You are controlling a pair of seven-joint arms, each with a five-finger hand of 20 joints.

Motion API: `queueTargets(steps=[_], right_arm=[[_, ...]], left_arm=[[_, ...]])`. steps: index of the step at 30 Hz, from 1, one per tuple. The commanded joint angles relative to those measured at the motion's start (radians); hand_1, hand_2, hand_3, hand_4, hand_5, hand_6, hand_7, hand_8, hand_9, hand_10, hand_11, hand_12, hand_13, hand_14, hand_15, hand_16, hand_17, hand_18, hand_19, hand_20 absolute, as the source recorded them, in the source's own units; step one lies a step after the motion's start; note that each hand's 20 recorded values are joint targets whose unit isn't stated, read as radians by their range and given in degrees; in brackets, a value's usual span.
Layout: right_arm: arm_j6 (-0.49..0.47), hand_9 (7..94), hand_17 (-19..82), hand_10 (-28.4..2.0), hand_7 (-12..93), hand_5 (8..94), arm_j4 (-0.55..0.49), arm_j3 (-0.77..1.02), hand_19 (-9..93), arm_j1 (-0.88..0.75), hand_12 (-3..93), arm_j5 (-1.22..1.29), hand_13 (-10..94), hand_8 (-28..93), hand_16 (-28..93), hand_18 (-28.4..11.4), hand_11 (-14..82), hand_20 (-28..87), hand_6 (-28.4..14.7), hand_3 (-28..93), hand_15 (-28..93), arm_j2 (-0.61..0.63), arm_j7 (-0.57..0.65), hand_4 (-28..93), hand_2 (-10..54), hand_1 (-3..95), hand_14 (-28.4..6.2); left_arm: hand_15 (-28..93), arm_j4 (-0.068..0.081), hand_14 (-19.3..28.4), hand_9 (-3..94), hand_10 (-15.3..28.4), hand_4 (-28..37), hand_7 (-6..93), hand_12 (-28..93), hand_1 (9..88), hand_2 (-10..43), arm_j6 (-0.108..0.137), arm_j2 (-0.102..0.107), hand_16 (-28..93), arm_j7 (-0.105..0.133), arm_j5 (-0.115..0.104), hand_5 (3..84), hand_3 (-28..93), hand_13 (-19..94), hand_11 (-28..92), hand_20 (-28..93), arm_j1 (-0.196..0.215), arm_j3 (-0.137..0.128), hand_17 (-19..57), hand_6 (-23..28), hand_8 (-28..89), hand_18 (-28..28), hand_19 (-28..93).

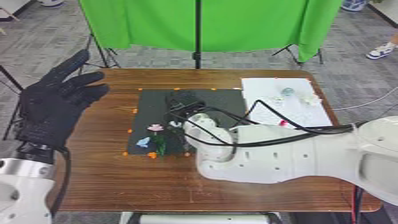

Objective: Arrange flowers

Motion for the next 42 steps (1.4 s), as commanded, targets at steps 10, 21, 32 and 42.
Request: queueTargets(steps=[10, 21, 32, 42], right_arm=[[-0.150, 78.6, 29, -13.8, 13, 57.4, 0.010, 0.313, 82, -0.073, 16.1, 0.069, 76, -11, 17, -21.2, 24.3, 18, -2.7, 78, 59, 0.285, 0.090, -28, -6.6, 32.2, -9.1], [-0.254, 76.8, 29, -15.9, 10, 47.2, 0.054, 0.368, 85, -0.126, 15.6, 0.093, 76, -10, 16, -23.1, 24.0, 16, -3.9, 77, 63, 0.411, 0.173, -26, -4.4, 30.2, -9.7], [-0.272, 79.2, 31, -15.3, 11, 46.0, 0.044, 0.381, 87, -0.189, 15.9, 0.074, 79, -11, 16, -23.4, 25.7, 13, -3.1, 78, 64, 0.514, 0.231, -26, -4.6, 32.2, -9.0], [-0.251, 79.1, 30, -14.5, 13, 48.2, 0.030, 0.357, 88, -0.217, 16.1, 0.077, 78, -12, 17, -22.7, 26.2, 10, -0.6, 78, 64, 0.521, 0.192, -26, -6.3, 34.4, -8.8]], left_arm=[[62, -0.045, 28.4, 33.2, 21.6, -25.6, 18.9, 10, 21.5, 8.8, 0.074, -0.055, -14, 0.028, -0.004, 32.6, 77, 27, 33, 30, 0.137, -0.035, -5.9, 7.1, -12, 26.3, 61], [61, -0.049, 28.4, 33.3, 21.8, -25.4, 17.9, 11, 21.8, 8.8, 0.061, -0.066, -13, 0.017, 0.009, 32.8, 77, 27, 32, 30, 0.123, -0.021, -6.2, 7.5, -11, 26.4, 60], [61, -0.034, 28.4, 33.4, 21.9, -24.9, 17.6, 12, 22.3, 8.7, 0.044, -0.070, -13, -0.035, 0.012, 32.9, 77, 27, 32, 30, 0.085, -0.012, -6.3, 7.5, -11, 26.3, 59], [61, -0.017, 28.4, 33.3, 21.9, -24.8, 17.5, 12, 22.5, 8.8, 0.026, -0.068, -13, -0.062, 0.011, 32.9, 77, 26, 31, 30, 0.056, 0.001, -6.2, 7.6, -11, 26.4, 59]])
